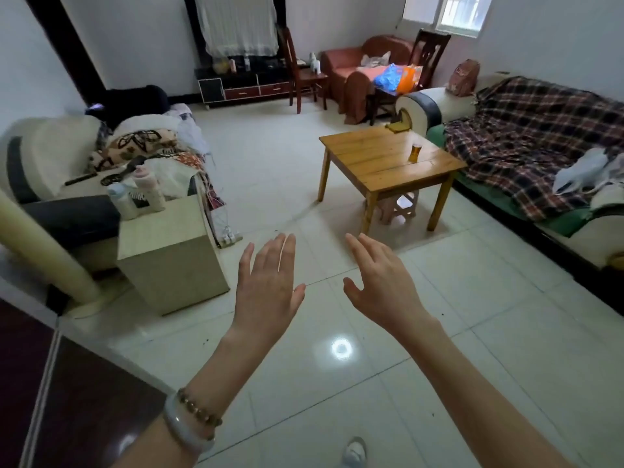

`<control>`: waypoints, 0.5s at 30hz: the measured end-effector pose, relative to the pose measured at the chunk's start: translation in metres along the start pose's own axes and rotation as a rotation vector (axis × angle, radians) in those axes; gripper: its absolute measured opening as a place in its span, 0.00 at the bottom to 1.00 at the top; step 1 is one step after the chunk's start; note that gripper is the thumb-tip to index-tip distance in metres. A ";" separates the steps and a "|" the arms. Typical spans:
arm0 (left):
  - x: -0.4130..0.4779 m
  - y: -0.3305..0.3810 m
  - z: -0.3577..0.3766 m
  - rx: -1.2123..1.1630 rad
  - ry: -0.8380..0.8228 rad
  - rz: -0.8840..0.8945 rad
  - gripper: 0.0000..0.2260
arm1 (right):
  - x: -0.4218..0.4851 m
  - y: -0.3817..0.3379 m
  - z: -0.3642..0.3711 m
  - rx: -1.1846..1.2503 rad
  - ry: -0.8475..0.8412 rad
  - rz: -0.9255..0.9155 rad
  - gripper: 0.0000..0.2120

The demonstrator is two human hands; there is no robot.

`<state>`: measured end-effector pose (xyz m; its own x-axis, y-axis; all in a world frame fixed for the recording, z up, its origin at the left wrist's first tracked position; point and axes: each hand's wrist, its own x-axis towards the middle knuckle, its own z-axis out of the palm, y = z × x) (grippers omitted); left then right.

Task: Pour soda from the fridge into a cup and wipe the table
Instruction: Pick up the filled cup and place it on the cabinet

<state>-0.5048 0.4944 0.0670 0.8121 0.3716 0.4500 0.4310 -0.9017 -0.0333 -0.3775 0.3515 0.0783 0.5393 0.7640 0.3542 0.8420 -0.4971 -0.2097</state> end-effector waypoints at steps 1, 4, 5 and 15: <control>0.011 0.008 0.006 -0.012 0.000 0.015 0.37 | 0.003 0.013 0.000 -0.003 0.005 0.012 0.33; 0.046 0.036 0.026 -0.034 0.001 0.062 0.37 | 0.015 0.054 -0.001 -0.021 -0.004 0.052 0.32; 0.057 0.046 0.034 -0.039 0.002 0.075 0.37 | 0.019 0.069 -0.001 -0.027 -0.010 0.067 0.32; 0.166 0.146 0.094 -0.112 -0.021 0.199 0.36 | 0.047 0.205 -0.015 -0.065 -0.027 0.246 0.32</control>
<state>-0.2699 0.4453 0.0536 0.8852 0.1872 0.4259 0.2159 -0.9762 -0.0196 -0.1795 0.2792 0.0652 0.7291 0.6269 0.2746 0.6827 -0.6945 -0.2270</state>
